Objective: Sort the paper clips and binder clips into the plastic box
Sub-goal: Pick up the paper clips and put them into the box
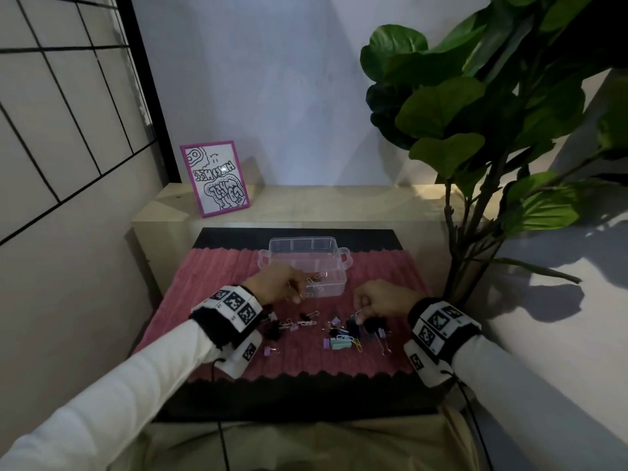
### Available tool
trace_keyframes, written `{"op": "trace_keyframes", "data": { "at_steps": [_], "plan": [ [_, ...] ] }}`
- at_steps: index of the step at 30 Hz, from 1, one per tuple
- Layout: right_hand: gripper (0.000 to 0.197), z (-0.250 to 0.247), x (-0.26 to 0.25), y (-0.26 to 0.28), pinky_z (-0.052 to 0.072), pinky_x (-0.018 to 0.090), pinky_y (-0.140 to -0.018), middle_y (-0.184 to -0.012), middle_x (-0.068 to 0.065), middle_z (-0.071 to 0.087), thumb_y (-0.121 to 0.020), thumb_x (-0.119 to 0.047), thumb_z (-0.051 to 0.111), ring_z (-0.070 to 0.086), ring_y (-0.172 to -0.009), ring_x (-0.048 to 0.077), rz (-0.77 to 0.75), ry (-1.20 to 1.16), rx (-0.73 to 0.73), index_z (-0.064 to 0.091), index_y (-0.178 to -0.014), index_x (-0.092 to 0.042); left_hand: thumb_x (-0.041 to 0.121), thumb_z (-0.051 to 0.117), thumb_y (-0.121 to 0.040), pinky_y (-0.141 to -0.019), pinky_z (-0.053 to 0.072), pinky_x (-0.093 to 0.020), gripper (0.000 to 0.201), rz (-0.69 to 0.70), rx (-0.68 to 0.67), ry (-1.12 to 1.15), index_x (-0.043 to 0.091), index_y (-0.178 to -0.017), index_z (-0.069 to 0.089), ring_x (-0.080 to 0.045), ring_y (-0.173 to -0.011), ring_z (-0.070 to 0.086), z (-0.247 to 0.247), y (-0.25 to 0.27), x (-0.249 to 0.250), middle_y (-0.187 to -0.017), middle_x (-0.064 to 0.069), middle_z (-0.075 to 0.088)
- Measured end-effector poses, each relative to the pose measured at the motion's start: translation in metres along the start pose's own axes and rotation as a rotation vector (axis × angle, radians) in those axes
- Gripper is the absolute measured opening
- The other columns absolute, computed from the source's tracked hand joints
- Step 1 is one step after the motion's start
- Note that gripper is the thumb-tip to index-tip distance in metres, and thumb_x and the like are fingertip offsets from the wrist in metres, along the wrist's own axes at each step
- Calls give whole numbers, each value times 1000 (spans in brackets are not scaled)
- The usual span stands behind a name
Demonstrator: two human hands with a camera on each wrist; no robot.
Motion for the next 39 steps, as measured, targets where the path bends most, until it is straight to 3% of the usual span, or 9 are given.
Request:
{"op": "trace_keyframes", "data": {
  "at_steps": [2, 4, 9, 10, 13, 19, 27, 32, 39],
  "plan": [
    [19, 3, -2, -3, 33, 5, -45, -66, -12, 50, -73, -13, 74, 46, -58, 0, 11, 40, -44, 63, -88, -11, -1, 60, -80, -60, 38, 2, 12, 0, -41, 30, 0, -91, 66, 10, -60, 59, 7, 4, -2, -89, -17, 72],
    [19, 5, -4, -5, 36, 9, -47, -67, -11, 50, -75, -6, 70, 46, -57, 3, 15, 89, -68, 65, -93, -5, -2, 60, -80, -62, 40, -1, 15, 15, -75, 15, 0, -93, 65, 12, -55, 56, 17, 6, 4, -88, -17, 72],
    [10, -3, 0, -3, 42, 10, -45, -70, -4, 56, -80, 1, 62, 53, -58, 11, 17, 25, -9, 65, -89, -1, -1, 62, -77, -80, 50, -28, 22, 33, -161, -127, 1, -98, 64, -25, -87, 68, 44, 3, 16, -92, -17, 72],
    [5, -8, 2, -1, 43, 10, -45, -68, -4, 57, -79, -2, 65, 53, -56, 9, 4, -30, 29, 64, -81, -6, 0, 62, -77, -79, 50, -27, 20, 43, -157, -163, 2, -97, 64, -27, -86, 68, 45, 2, 19, -92, -17, 72],
    [22, -28, 13, 4, 45, 10, -46, -65, -5, 61, -75, -5, 72, 56, -55, 5, 0, -228, 177, 57, -67, -19, 0, 56, -81, -74, 50, -29, 15, 80, -92, -272, 1, -95, 63, -29, -86, 66, 45, 3, 28, -95, -17, 69],
    [12, -44, 26, 18, 47, 14, -47, -56, -3, 65, -77, 1, 67, 59, -48, 3, -21, -723, 333, 60, -74, -8, 0, 42, -87, -86, 51, -41, 27, 75, 114, -448, 6, -110, 54, -31, -104, 60, 45, 9, 31, -115, -12, 61],
    [13, -26, 14, 10, 57, 19, -64, -77, 8, 65, -83, 9, 55, 67, -68, 14, -16, -1033, 232, 61, -78, -2, 1, 48, -82, -82, 46, -38, 34, 37, 67, -407, 3, -117, 46, -32, -106, 56, 40, 16, 36, -119, -16, 56],
    [16, -20, 8, 2, 58, 25, -75, -86, 13, 66, -83, 13, 53, 68, -77, 17, -24, -1008, 150, 63, -78, 1, 5, 51, -80, -73, 41, -29, 24, 45, 49, -306, 5, -104, 55, -28, -98, 58, 36, 20, 30, -107, -13, 62],
    [13, -18, -4, -5, 57, 20, -71, -89, 15, 65, -83, 13, 53, 68, -77, 16, -20, -998, 143, 63, -83, 5, 7, 63, -78, -66, 45, -14, 19, 27, 37, -26, 5, -96, 68, -16, -83, 66, 16, 20, 4, -96, -10, 71]
  ]
}}
Point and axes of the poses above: each hand's wrist, its own y-axis away from the middle knuckle, its own z-axis out of the palm, x = y × z, the point moved 10 cm from there along -y, towards the middle knuckle
